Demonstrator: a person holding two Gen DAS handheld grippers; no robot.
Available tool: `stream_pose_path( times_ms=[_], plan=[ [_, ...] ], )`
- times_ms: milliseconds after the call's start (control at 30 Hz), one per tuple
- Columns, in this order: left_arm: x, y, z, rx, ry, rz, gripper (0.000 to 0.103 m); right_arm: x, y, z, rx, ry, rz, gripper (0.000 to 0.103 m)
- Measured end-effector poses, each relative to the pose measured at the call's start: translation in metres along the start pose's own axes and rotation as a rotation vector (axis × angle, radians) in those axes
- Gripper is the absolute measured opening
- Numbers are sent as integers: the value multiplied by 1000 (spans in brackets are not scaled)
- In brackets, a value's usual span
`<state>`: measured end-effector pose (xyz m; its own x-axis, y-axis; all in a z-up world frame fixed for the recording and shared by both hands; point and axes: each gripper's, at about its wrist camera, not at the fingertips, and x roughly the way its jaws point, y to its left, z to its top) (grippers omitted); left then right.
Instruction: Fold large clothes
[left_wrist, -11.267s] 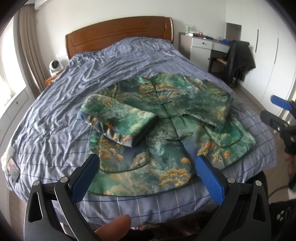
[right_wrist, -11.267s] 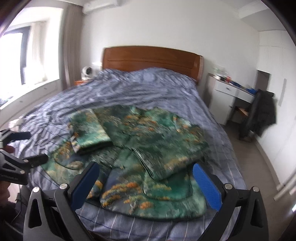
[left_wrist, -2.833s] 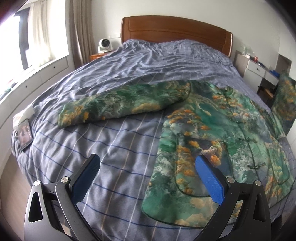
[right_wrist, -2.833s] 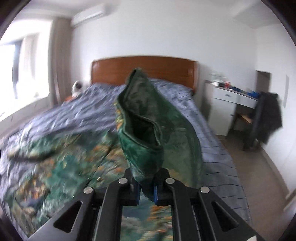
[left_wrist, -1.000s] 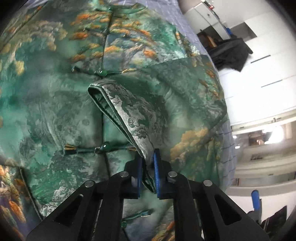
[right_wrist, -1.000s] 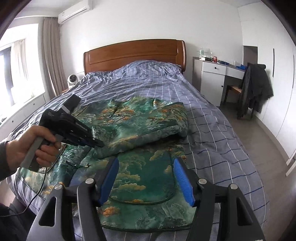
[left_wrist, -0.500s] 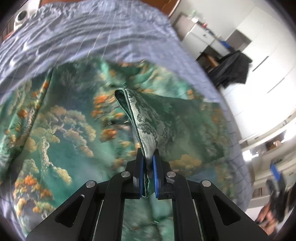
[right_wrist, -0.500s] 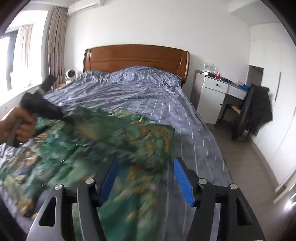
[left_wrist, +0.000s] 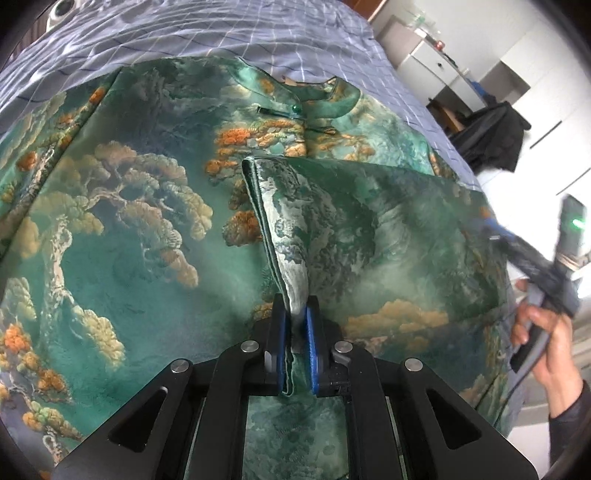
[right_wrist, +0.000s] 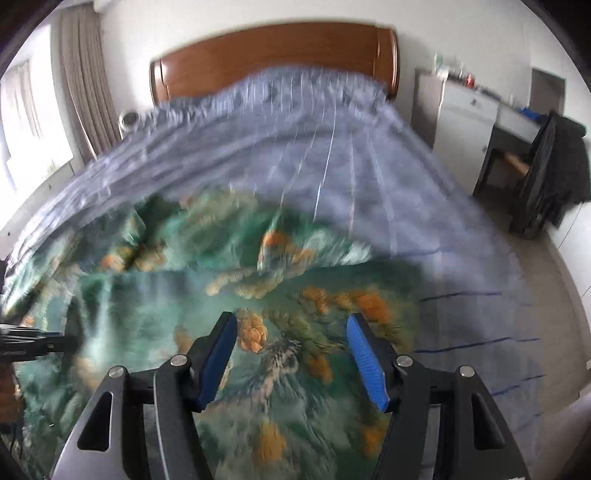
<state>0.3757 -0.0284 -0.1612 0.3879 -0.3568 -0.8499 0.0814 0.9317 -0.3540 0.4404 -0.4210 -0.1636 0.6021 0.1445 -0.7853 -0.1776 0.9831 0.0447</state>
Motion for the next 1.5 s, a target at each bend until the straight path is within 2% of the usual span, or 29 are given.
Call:
stream_pose_path(
  times_ms=[67, 133, 333, 600, 767, 900, 967, 1067, 1133, 1167, 1200, 1233, 1400, 1500],
  plan=[
    [1, -4, -2, 19, -6, 14, 8, 31, 4, -5, -2, 95, -23, 63],
    [2, -7, -1, 42, -11, 33, 9, 49, 6, -12, -3, 149, -34, 64],
    [9, -11, 1, 65, -19, 49, 10, 44, 11, -9, 3, 156, -60, 64],
    [11, -6, -3, 72, -23, 43, 11, -21, 31, -38, -106, 181, -9, 64],
    [12, -8, -5, 75, -24, 54, 12, 3, 28, -53, -93, 228, -13, 64],
    [13, -11, -5, 89, -27, 66, 14, 15, 35, -61, -123, 194, -49, 66],
    [11, -13, -6, 92, -39, 79, 18, 13, 34, -62, -118, 181, -44, 66],
    [3, -12, -11, 80, -55, 86, 38, 6, 29, -62, -100, 158, -24, 66],
    [-7, -10, -16, 72, -60, 76, 67, -3, 27, -62, -89, 134, -16, 68],
    [-14, -9, -19, 72, -67, 69, 72, -10, 26, -62, -78, 124, -14, 71],
    [-23, -9, -23, 79, -78, 67, 76, -17, 26, -61, -66, 112, -21, 81],
    [-33, -9, -29, 94, -90, 69, 77, -22, 26, -60, -55, 95, -29, 85],
    [-79, -1, -59, 136, -143, 90, 86, -69, 37, -61, -36, 17, -42, 85],
    [-97, 6, -78, 152, -163, 130, 87, -97, 48, -68, -29, -9, -25, 85]
  ],
)
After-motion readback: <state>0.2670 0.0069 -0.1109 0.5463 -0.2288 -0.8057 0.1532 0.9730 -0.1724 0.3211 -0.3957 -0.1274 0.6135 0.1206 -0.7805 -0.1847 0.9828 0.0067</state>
